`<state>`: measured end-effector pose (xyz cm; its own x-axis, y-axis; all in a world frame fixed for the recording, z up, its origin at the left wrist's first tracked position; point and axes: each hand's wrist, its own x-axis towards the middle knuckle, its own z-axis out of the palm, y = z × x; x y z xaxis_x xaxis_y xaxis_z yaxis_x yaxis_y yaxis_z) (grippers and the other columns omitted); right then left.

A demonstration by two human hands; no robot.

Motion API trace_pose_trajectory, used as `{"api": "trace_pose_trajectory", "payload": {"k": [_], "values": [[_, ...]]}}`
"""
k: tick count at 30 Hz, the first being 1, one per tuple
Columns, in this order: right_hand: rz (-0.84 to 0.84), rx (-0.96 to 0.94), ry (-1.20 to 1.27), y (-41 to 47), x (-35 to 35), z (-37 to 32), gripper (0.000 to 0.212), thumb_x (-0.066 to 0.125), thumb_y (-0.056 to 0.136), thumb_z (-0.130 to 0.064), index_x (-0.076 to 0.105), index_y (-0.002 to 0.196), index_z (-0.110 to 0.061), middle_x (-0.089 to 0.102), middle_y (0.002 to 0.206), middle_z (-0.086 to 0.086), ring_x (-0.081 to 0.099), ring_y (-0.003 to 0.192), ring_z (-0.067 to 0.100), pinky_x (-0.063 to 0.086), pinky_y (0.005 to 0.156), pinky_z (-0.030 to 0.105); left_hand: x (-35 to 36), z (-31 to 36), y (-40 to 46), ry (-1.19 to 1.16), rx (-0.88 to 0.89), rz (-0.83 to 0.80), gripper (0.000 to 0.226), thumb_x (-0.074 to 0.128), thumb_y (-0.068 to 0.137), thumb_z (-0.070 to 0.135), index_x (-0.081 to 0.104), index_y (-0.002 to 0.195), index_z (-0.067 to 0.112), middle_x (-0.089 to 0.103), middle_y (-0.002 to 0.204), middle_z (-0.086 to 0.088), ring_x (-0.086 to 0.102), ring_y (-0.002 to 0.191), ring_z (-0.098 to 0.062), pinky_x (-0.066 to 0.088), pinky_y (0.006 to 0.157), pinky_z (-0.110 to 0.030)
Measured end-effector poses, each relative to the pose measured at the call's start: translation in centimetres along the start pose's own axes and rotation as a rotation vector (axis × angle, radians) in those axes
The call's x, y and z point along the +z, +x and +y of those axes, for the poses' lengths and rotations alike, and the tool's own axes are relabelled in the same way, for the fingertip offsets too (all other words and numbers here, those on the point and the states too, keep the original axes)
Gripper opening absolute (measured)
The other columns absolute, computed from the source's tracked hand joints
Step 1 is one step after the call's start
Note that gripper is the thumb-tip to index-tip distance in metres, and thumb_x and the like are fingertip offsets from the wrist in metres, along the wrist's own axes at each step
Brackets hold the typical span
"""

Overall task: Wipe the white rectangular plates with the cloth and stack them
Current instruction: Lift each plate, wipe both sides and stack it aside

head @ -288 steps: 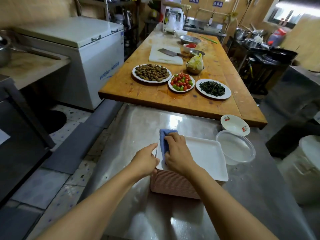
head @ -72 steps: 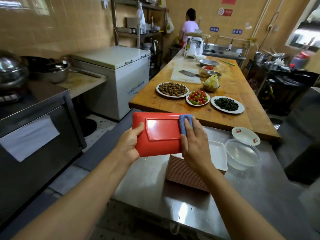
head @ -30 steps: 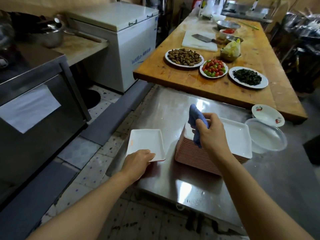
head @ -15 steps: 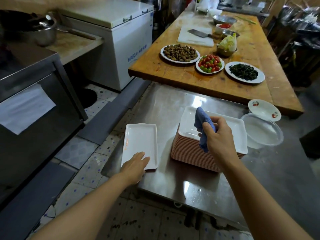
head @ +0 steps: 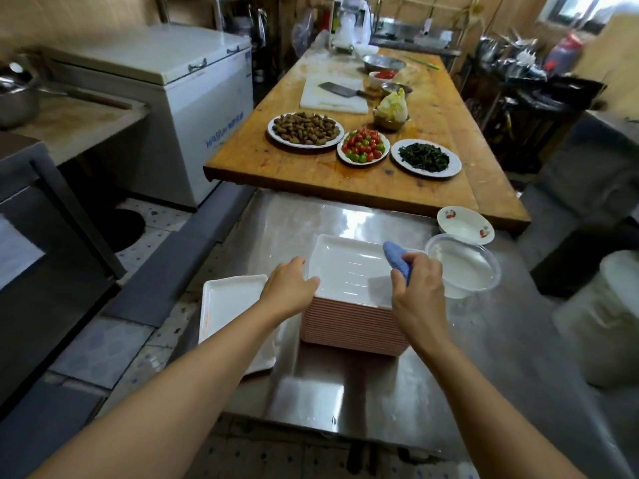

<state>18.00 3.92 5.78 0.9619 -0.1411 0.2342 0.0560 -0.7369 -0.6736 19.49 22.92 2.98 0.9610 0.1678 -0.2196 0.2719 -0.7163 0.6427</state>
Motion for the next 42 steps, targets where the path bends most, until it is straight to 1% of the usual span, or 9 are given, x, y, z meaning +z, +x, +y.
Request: {"api": "trace_pose_trajectory", "payload": {"k": [5, 11, 15, 22, 28, 31, 36, 38, 42], "values": [[-0.099, -0.042, -0.373, -0.5, 0.0, 2.1, 0.032, 0.053, 0.09, -0.014, 0.054, 0.118, 0.0, 0.036, 0.14, 0.02, 0.031, 0.128, 0.034, 0.027, 0.106, 0.039, 0.3, 0.4, 0.4, -0.044, 0.043, 0.021, 0.037, 0.045, 0.088, 0.009, 0.054, 0.124, 0.013, 0.064, 0.107, -0.015, 0.058, 0.097, -0.035, 0.051, 0.082, -0.04], [-0.305, -0.101, -0.464, 0.2, 0.6, 3.3, 0.028, 0.044, 0.086, -0.001, 0.064, 0.105, -0.002, 0.051, 0.113, 0.008, 0.049, 0.101, 0.025, 0.045, 0.073, 0.032, 0.3, 0.3, 0.4, -0.07, 0.062, -0.033, 0.04, 0.042, 0.09, 0.007, 0.051, 0.128, 0.017, 0.064, 0.109, -0.015, 0.059, 0.098, -0.034, 0.053, 0.084, -0.045], [-0.227, -0.087, -0.55, 2.4, 1.1, 4.0, 0.028, 0.046, 0.089, -0.004, 0.054, 0.115, -0.003, 0.044, 0.121, 0.011, 0.041, 0.11, 0.026, 0.041, 0.078, 0.03, 0.3, 0.2, 0.6, -0.06, 0.076, -0.031, 0.038, 0.044, 0.093, 0.007, 0.051, 0.129, 0.017, 0.064, 0.097, -0.012, 0.061, 0.089, -0.031, 0.054, 0.081, -0.046], [-0.139, -0.12, -0.293, 4.4, 3.7, 2.8, 0.038, 0.053, 0.081, 0.007, 0.057, 0.119, 0.0, 0.051, 0.126, 0.015, 0.043, 0.11, 0.032, 0.03, 0.09, 0.024, 0.5, -0.3, 0.7, -0.118, 0.111, -0.012, 0.035, 0.046, 0.091, 0.005, 0.056, 0.122, 0.02, 0.057, 0.082, -0.005, 0.058, 0.075, -0.024, 0.056, 0.072, -0.04], [-0.29, -0.188, -0.01, 4.9, 7.0, -2.2, 0.038, 0.048, 0.082, 0.007, 0.059, 0.117, -0.002, 0.058, 0.118, 0.016, 0.051, 0.097, 0.017, 0.034, 0.078, 0.016, 0.7, -0.3, 0.9, -0.133, 0.108, -0.013, 0.044, 0.048, 0.089, 0.006, 0.051, 0.129, 0.023, 0.054, 0.097, -0.012, 0.056, 0.086, -0.03, 0.053, 0.077, -0.039], [-0.381, -0.156, 0.012, 5.1, 8.0, -3.7, 0.036, 0.046, 0.086, 0.003, 0.058, 0.119, -0.005, 0.058, 0.119, 0.014, 0.054, 0.108, 0.022, 0.036, 0.083, 0.018, 0.6, -0.5, 1.0, -0.112, 0.119, -0.014, 0.04, 0.049, 0.09, 0.008, 0.051, 0.128, 0.021, 0.051, 0.103, -0.012, 0.051, 0.081, -0.025, 0.046, 0.073, -0.032], [-0.514, -0.07, 0.007, 4.5, 7.1, -3.9, 0.04, 0.05, 0.087, -0.002, 0.061, 0.123, -0.014, 0.062, 0.122, 0.009, 0.057, 0.104, 0.018, 0.039, 0.075, 0.015, 0.6, -0.9, 0.5, -0.333, 0.075, -0.056, 0.047, 0.043, 0.094, 0.006, 0.046, 0.137, 0.022, 0.052, 0.081, -0.008, 0.055, 0.065, -0.022, 0.053, 0.062, -0.034], [-0.582, -0.088, 0.012, 3.6, 6.2, -3.8, 0.035, 0.052, 0.087, -0.004, 0.066, 0.117, -0.015, 0.065, 0.115, 0.008, 0.056, 0.093, 0.014, 0.04, 0.069, 0.014, 0.5, -0.9, 0.1, -0.461, 0.039, -0.093, 0.048, 0.038, 0.095, 0.003, 0.044, 0.139, 0.021, 0.059, 0.092, -0.01, 0.057, 0.065, -0.017, 0.05, 0.049, -0.02], [-0.68, -0.159, 0.024, 1.6, 4.4, -3.9, 0.022, 0.051, 0.085, -0.005, 0.071, 0.094, -0.005, 0.059, 0.084, 0.002, 0.051, 0.072, 0.01, 0.038, 0.063, 0.021, 0.5, -1.0, -0.1, -0.566, -0.042, -0.134, 0.051, 0.034, 0.097, 0.002, 0.037, 0.144, 0.019, 0.052, 0.131, -0.022, 0.058, 0.083, -0.017, 0.049, 0.054, -0.018]]}}
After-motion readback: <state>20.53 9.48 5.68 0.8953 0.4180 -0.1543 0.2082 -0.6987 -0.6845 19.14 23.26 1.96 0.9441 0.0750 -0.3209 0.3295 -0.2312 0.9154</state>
